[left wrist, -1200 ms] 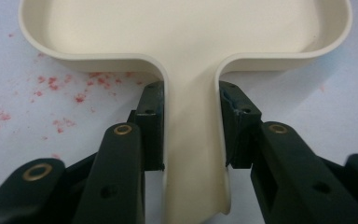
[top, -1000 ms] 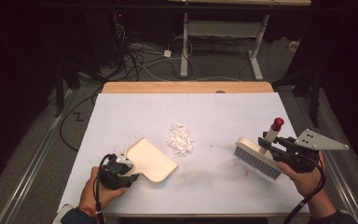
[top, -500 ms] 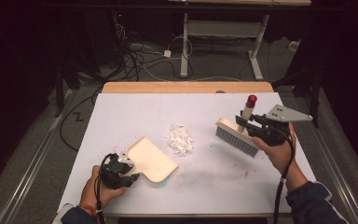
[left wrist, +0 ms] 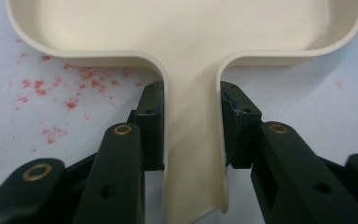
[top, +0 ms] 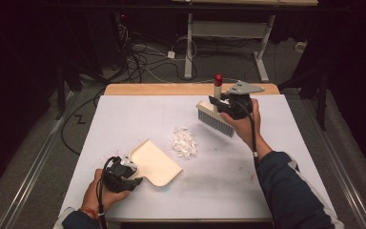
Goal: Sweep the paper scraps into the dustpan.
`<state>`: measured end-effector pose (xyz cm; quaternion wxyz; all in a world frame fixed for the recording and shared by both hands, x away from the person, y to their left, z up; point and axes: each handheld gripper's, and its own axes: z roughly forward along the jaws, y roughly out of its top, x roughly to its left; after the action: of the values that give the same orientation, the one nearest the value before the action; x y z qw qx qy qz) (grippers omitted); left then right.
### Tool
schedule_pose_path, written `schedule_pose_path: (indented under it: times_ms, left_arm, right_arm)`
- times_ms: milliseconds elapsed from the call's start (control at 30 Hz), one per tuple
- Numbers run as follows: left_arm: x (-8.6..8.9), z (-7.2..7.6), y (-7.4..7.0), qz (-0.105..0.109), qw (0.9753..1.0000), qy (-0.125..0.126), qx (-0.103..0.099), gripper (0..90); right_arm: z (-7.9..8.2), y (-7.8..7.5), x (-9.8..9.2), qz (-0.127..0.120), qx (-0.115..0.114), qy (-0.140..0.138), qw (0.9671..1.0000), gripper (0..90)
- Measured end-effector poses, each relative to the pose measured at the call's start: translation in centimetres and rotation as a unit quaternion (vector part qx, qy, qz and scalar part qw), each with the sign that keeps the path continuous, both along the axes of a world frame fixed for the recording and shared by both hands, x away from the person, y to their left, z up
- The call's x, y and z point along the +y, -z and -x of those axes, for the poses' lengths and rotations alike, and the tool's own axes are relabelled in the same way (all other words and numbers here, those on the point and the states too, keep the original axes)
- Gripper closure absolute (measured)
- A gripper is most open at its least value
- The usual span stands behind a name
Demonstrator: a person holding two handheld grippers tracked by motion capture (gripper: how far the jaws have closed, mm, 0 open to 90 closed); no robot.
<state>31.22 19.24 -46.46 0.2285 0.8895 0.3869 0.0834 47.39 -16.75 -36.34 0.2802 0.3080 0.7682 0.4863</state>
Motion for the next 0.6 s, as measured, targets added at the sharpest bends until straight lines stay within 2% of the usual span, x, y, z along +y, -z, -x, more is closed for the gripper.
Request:
schedule_pose_path:
  times_ms: [67, 167, 300, 433, 533, 600]
  left_arm:
    - [-0.2, 0.1, 0.0, -0.004, 1.0, -0.001, -0.002, 63.7]
    - [-0.2, 0.1, 0.0, -0.005, 1.0, -0.002, -0.004, 63.7]
    - [-0.3, 0.1, -0.1, -0.005, 1.0, -0.004, -0.002, 63.7]
    - [-0.3, 0.1, -0.1, -0.005, 1.0, -0.004, 0.002, 63.7]
    - [-0.4, 0.0, -0.1, -0.005, 1.0, -0.003, 0.004, 63.7]
    - [-0.4, -0.1, -0.1, -0.005, 1.0, -0.002, 0.005, 63.7]
  right_arm:
    - [-0.6, 0.5, 1.1, 0.008, -0.004, 0.008, 0.9999, 70.8]
    - [-1.2, 1.1, 2.6, -0.008, 0.005, 0.017, 0.9998, 70.8]
    - [-1.1, 1.6, 4.5, -0.006, -0.004, 0.018, 0.9998, 70.8]
    - [-1.0, 2.3, 5.9, -0.004, -0.003, 0.005, 1.0, 70.8]
    - [-0.9, 2.9, 6.4, -0.02, 0.002, -0.007, 0.9998, 70.9]
    - [-0.7, 2.9, 6.6, -0.019, 0.005, -0.017, 0.9997, 70.9]
